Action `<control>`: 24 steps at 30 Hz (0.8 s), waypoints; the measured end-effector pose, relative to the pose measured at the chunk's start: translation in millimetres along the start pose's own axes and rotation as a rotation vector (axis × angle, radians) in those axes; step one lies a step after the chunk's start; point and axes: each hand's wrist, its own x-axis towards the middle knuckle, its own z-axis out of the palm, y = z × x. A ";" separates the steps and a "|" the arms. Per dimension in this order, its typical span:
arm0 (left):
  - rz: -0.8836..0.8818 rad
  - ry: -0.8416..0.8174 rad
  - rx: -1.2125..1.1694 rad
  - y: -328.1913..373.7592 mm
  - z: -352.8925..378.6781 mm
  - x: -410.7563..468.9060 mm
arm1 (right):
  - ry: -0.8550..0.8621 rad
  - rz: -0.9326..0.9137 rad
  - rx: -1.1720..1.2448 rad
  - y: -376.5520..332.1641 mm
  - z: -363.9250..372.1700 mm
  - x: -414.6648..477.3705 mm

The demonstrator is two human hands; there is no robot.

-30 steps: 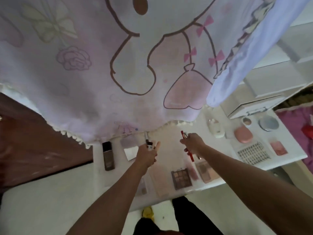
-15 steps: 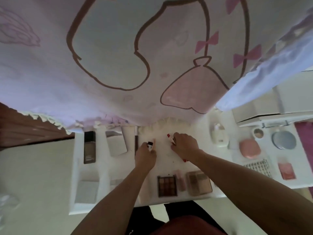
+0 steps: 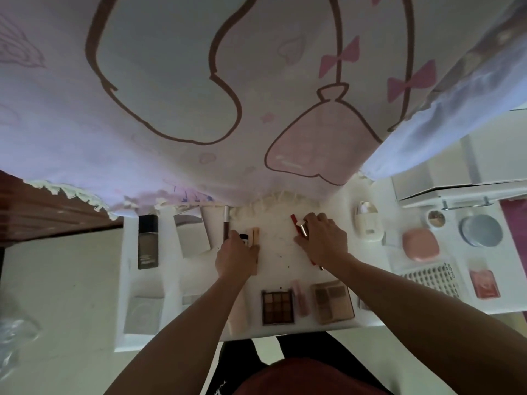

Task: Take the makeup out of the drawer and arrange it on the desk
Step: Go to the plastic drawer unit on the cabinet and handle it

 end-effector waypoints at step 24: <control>0.111 0.173 0.037 -26.2 -35.1 -32.4 | 0.096 -0.185 0.000 -25.6 -32.6 -4.5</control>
